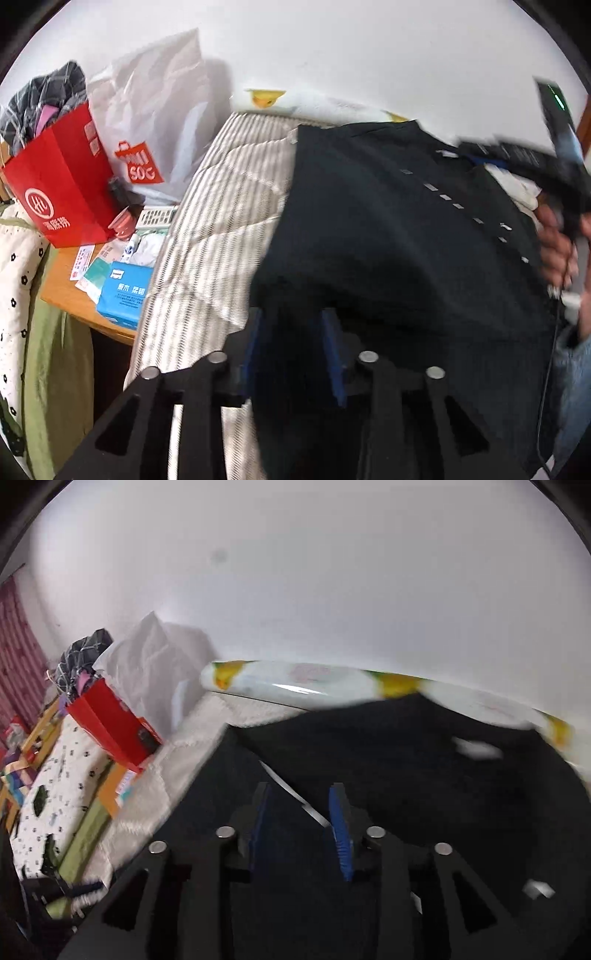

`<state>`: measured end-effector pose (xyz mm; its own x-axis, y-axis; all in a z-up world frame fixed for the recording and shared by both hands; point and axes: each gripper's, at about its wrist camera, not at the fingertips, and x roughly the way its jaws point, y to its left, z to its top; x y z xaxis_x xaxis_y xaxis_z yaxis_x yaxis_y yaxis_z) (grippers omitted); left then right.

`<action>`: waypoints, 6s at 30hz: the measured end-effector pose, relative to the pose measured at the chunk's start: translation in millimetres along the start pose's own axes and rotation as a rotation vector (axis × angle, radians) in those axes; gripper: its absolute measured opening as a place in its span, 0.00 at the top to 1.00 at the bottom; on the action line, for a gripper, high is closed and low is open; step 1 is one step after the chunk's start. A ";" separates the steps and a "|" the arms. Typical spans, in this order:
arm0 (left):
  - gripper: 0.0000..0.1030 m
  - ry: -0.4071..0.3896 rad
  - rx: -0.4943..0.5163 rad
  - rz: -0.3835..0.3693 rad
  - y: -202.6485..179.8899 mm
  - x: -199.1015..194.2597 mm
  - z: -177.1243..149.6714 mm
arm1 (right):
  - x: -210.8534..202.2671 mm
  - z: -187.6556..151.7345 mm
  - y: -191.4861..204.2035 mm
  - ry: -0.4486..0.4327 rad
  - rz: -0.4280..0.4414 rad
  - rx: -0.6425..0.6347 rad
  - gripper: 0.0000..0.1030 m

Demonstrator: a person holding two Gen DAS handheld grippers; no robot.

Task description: Fold small clothes

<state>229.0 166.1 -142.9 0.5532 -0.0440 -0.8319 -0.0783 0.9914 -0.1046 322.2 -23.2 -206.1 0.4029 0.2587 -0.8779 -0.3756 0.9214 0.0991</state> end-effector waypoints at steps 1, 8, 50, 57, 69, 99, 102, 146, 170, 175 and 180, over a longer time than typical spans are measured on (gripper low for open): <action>0.61 -0.007 0.008 -0.002 -6.4 -4.4 -0.5 | -15.1 -8.7 -12.3 -0.004 -0.021 0.006 0.62; 0.45 -0.076 0.086 -0.025 -70.2 -35.9 -8.8 | -130.0 -97.2 -113.8 -0.021 -0.249 0.092 0.54; 0.43 -0.040 0.076 0.002 -110.0 -45.2 -41.9 | -291.4 -286.8 -315.0 -0.048 -0.616 0.498 0.90; 0.43 -0.062 0.059 -0.009 -86.1 -55.8 -34.4 | -299.9 -198.3 -228.5 -0.169 -0.416 0.422 0.90; 0.43 -0.056 0.022 -0.039 -45.6 -43.1 -28.6 | -216.1 -84.3 -62.0 -0.218 -0.079 0.268 0.91; 0.45 -0.037 -0.004 -0.141 -65.7 22.2 17.4 | -138.4 -169.5 -97.0 0.034 -0.340 0.047 0.48; 0.50 -0.018 -0.011 -0.122 -67.6 38.6 22.6 | -137.5 -200.1 -130.3 0.107 -0.410 0.097 0.48; 0.93 -0.035 -0.036 -0.066 -30.5 39.3 34.2 | -178.9 -200.8 -169.4 -0.031 -0.231 0.228 0.85; 0.69 -0.029 0.051 -0.033 -58.8 -0.4 -6.0 | -180.0 -248.1 -172.2 -0.003 -0.439 0.295 0.59; 0.69 -0.082 0.075 -0.006 -66.9 -28.3 -30.0 | -213.3 -271.0 -163.4 -0.050 -0.471 0.345 0.58; 0.69 -0.105 0.078 0.004 -71.9 -50.8 -57.5 | -236.7 -289.4 -151.0 -0.075 -0.517 0.317 0.58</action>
<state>158.9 90.1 -124.4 0.6368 -0.0306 -0.7704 -0.0183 0.9983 -0.0548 42.0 -307.4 -148.7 0.5285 -0.2359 -0.8155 0.1464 0.9715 -0.1862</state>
